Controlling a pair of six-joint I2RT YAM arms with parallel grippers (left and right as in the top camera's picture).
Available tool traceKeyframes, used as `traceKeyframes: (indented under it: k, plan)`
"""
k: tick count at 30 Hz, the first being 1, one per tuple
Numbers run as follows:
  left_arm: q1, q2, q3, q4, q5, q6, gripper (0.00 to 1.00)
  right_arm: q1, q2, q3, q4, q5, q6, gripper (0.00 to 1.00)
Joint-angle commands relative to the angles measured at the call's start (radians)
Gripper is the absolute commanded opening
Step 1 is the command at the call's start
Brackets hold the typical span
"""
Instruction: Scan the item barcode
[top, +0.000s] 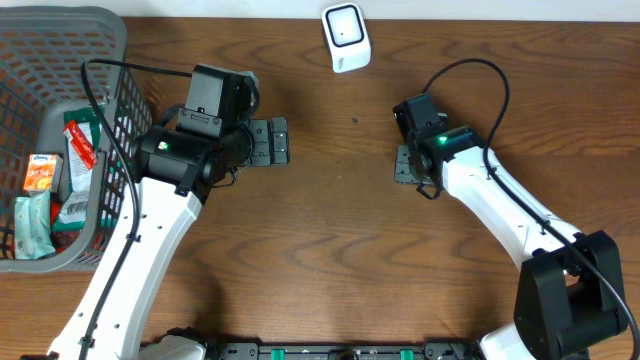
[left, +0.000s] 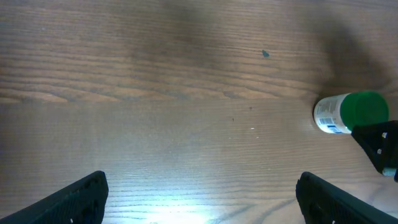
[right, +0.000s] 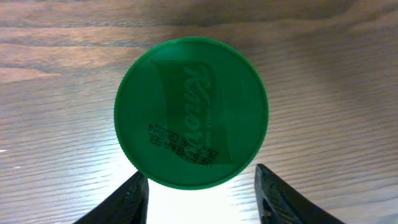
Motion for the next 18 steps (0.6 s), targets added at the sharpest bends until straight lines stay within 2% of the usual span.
traceKeyframes:
  k: [1,4,6,8,14,18]
  plan:
    - [0.004,-0.009,0.013,-0.003,-0.006,-0.002,0.96,-0.003,-0.021,0.027,-0.005,0.053,-0.096,0.55]
    - [0.004,-0.009,0.013,-0.003,-0.006,-0.002,0.96,-0.003,-0.06,0.062,-0.006,-0.018,-0.088,0.75]
    - [0.004,-0.009,0.013,-0.003,-0.006,-0.002,0.96,-0.005,-0.086,0.066,0.007,-0.029,-0.029,0.81]
    - [0.004,-0.009,0.013,-0.003,-0.006,-0.002,0.96,-0.007,-0.101,0.066,0.009,-0.026,0.054,0.99]
    - [0.004,-0.009,0.013,-0.003,-0.006,-0.002,0.96,-0.023,-0.077,0.049,0.017,0.087,0.357,0.99]
    - [0.004,-0.009,0.013,-0.003,-0.006,-0.002,0.96,-0.03,-0.024,0.043,0.048,0.084,0.413,0.99]
